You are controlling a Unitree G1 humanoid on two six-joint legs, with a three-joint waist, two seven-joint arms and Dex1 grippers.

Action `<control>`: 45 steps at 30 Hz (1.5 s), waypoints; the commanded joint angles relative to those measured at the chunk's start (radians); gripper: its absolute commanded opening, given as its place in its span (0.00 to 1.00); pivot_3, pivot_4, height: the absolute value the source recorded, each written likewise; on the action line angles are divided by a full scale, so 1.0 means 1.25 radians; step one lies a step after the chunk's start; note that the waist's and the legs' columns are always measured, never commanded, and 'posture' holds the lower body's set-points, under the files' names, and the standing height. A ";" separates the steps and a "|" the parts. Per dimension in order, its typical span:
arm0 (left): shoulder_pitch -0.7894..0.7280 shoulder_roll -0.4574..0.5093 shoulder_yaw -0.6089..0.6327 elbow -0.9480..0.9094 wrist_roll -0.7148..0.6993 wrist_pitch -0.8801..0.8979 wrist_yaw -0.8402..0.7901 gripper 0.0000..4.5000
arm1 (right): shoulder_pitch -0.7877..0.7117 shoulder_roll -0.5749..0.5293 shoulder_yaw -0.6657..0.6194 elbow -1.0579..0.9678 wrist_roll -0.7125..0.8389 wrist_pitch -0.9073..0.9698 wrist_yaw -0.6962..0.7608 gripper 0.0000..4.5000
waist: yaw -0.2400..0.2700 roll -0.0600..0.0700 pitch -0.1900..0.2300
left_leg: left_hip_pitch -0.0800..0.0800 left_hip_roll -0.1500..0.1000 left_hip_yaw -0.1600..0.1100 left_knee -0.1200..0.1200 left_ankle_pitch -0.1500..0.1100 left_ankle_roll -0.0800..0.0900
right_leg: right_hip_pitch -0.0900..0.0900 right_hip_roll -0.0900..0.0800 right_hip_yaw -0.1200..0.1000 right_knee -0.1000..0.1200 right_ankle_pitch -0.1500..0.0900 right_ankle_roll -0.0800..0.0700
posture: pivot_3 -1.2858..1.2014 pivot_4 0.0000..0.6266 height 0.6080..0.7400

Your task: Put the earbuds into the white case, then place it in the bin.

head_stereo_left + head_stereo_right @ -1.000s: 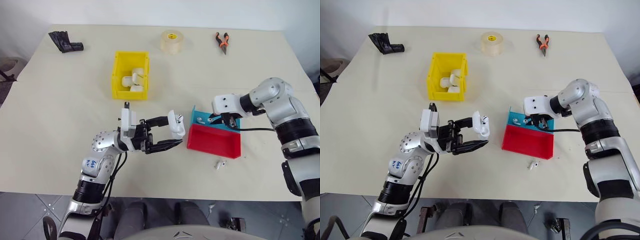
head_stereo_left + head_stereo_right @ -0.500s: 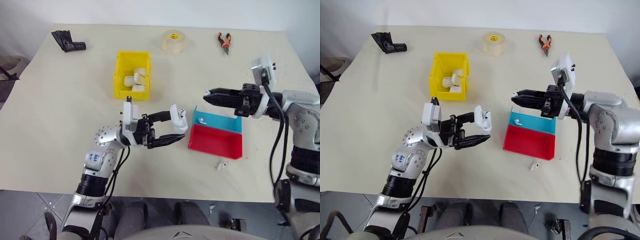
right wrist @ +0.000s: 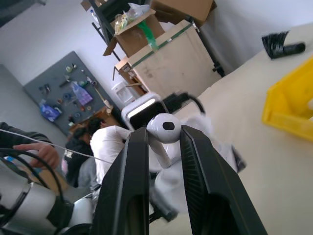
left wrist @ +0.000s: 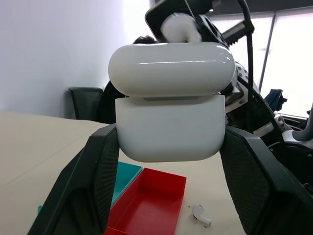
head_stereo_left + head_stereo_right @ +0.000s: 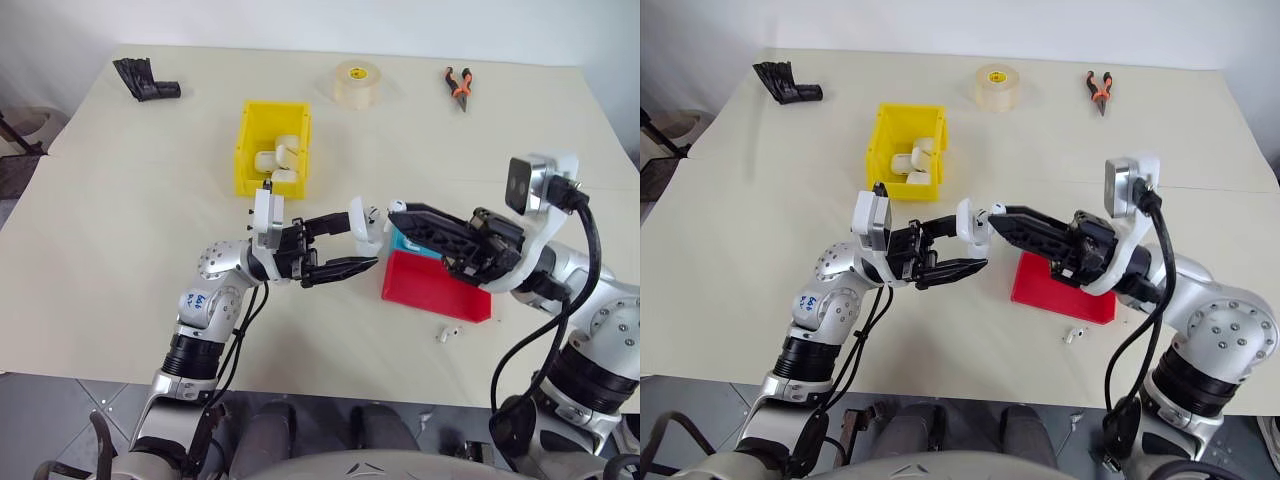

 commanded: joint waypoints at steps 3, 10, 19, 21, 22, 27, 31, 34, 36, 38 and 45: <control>-0.016 -0.009 0.008 -0.016 -0.020 0.000 -0.011 0.61 | 0.049 -0.032 0.053 -0.035 0.044 -0.090 -0.056 0.12 | -0.001 0.000 0.000 | 0.000 0.000 0.000 0.000 0.000 0.000 | 0.000 0.000 0.001 0.000 0.000 0.000 | 0.52 0.24 1.00; -0.015 -0.011 0.006 -0.018 -0.017 0.001 -0.017 0.61 | 0.092 -0.070 0.123 -0.032 0.038 -0.177 -0.062 0.12 | 0.000 0.000 0.000 | 0.000 0.000 0.000 0.000 0.000 0.000 | 0.000 0.001 0.002 0.000 0.000 0.000 | 0.52 0.24 1.00; -0.013 -0.017 0.005 -0.018 -0.013 -0.002 -0.015 0.61 | 0.139 -0.134 0.205 -0.058 0.065 -0.233 -0.053 0.12 | 0.001 0.000 0.000 | 0.000 0.000 0.000 0.000 0.000 0.000 | 0.001 0.000 0.002 -0.002 0.000 0.000 | 0.52 0.24 1.00; -0.014 -0.019 0.006 -0.017 -0.013 -0.004 -0.015 0.61 | 0.153 -0.150 0.225 -0.068 0.054 -0.241 -0.043 0.12 | 0.001 0.000 0.000 | 0.000 0.000 0.000 0.000 0.000 0.000 | 0.001 0.000 0.002 -0.002 0.000 0.000 | 0.52 0.24 1.00; -0.014 -0.020 0.007 -0.016 -0.013 -0.005 -0.015 0.61 | 0.159 -0.159 0.233 -0.071 0.049 -0.247 -0.042 0.12 | 0.002 0.000 0.000 | 0.000 0.000 0.000 0.000 0.000 0.000 | 0.001 0.000 0.002 -0.002 0.000 0.000 | 0.52 0.24 1.00; -0.016 -0.024 0.008 -0.015 -0.012 -0.007 -0.017 0.61 | 0.175 -0.204 0.270 -0.069 0.026 -0.256 -0.041 0.19 | 0.002 0.000 0.000 | 0.000 0.000 0.000 0.000 0.000 0.000 | 0.001 0.000 0.002 -0.003 0.000 0.000 | 0.52 0.24 1.00; -0.019 -0.028 0.010 -0.013 -0.010 -0.008 -0.019 0.61 | 0.173 -0.226 0.280 -0.072 -0.003 -0.284 -0.024 0.49 | 0.002 0.000 0.000 | 0.000 0.001 0.000 0.000 0.000 0.000 | 0.001 0.000 0.002 -0.003 0.000 0.000 | 0.52 0.24 1.00; -0.020 -0.030 0.011 -0.012 -0.009 -0.008 -0.018 0.61 | 0.175 -0.241 0.274 -0.068 -0.022 -0.306 -0.008 0.61 | 0.003 0.000 0.000 | 0.000 0.001 0.000 0.000 0.000 0.000 | 0.001 0.000 0.002 -0.004 0.000 0.000 | 0.52 0.24 1.00; -0.019 -0.029 0.012 -0.012 -0.009 -0.007 -0.018 0.61 | 0.178 -0.258 0.262 -0.059 -0.015 -0.312 0.004 0.61 | 0.003 0.000 0.000 | 0.000 0.001 0.000 0.000 0.000 0.000 | 0.001 0.000 0.002 -0.004 0.000 0.000 | 0.52 0.24 1.00; -0.016 -0.026 0.012 -0.013 -0.007 -0.007 -0.019 0.61 | 0.181 -0.274 0.250 -0.050 -0.015 -0.319 0.010 0.61 | 0.003 0.000 0.000 | 0.000 0.001 0.000 0.000 0.000 0.000 | 0.002 0.000 0.002 -0.004 0.000 0.000 | 0.52 0.24 1.00; -0.039 0.031 -0.021 0.029 0.130 -0.118 -0.023 0.61 | 0.200 -0.389 0.205 -0.018 -0.070 -0.326 0.071 0.48 | 0.007 0.000 0.000 | 0.000 0.000 0.000 0.000 0.000 0.001 | 0.002 0.000 0.001 -0.005 0.000 0.000 | 0.52 0.24 1.00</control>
